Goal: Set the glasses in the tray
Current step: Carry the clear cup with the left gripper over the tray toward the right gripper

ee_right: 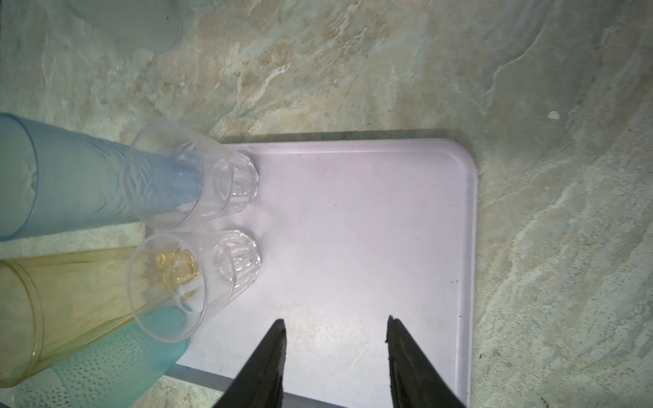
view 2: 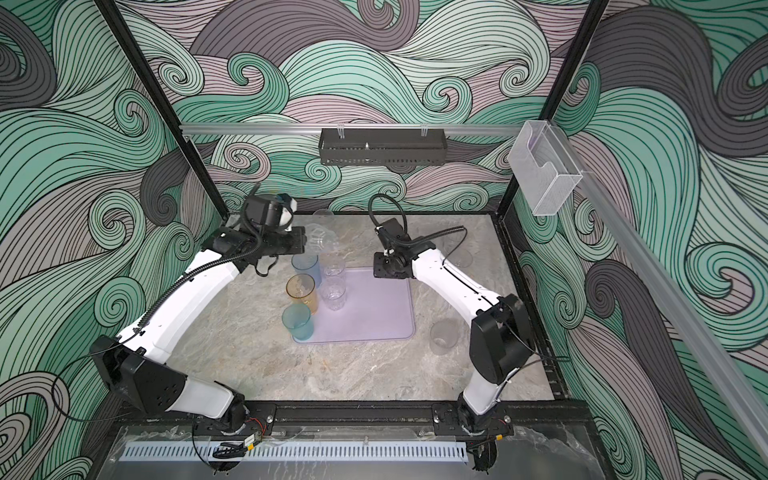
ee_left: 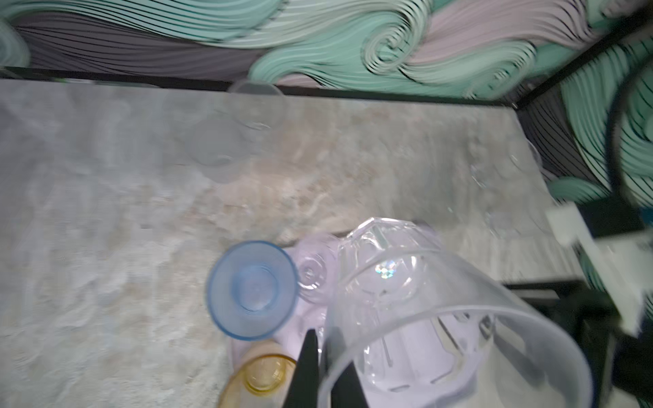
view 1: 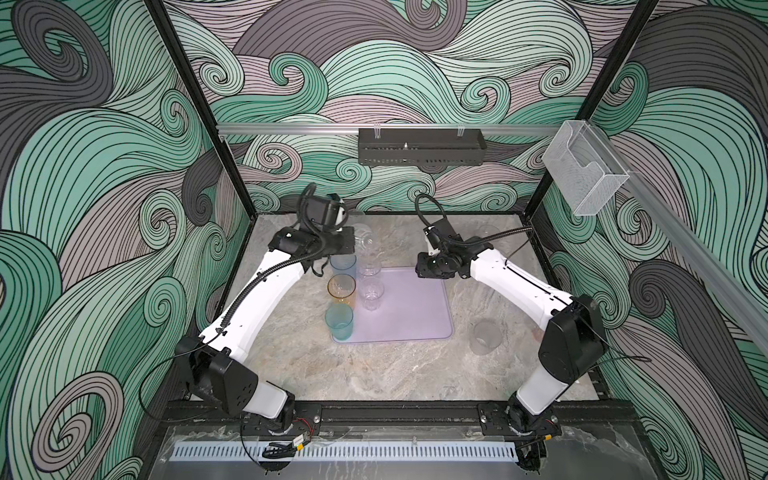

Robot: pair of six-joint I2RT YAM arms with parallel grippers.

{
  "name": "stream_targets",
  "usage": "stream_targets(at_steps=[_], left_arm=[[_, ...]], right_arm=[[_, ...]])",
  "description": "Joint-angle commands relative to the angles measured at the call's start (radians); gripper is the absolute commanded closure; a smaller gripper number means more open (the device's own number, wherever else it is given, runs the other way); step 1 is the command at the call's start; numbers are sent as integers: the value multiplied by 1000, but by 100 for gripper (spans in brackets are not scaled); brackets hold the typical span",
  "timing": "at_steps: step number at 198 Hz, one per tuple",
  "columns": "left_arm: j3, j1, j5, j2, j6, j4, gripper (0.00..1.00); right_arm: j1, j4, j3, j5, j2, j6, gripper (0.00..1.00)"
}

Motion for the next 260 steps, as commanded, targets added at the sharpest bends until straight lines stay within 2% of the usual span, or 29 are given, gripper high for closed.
stream_targets(at_steps=[1, 38, 58, 78, 121, 202, 260], left_arm=[[-24, -92, 54, -8, 25, -48, 100], [-122, -253, 67, 25, 34, -71, 100], [-135, -304, 87, 80, 62, -118, 100], [-117, -312, 78, 143, 85, -198, 100], [-189, -317, -4, 176, 143, -190, 100], [-213, -315, -140, 257, 143, -216, 100], [-203, -308, -179, 286, 127, -220, 100]], right_arm=[[-50, -18, -35, -26, -43, 4, 53], [-92, -4, -71, -52, -57, 10, 53], [-91, 13, -83, -76, -56, 25, 53], [-88, 30, -97, -94, -58, 41, 53], [-70, 38, -110, -95, -46, 44, 53], [39, 36, -116, -83, -11, 47, 53], [121, 27, -224, -87, -40, 53, 54]])
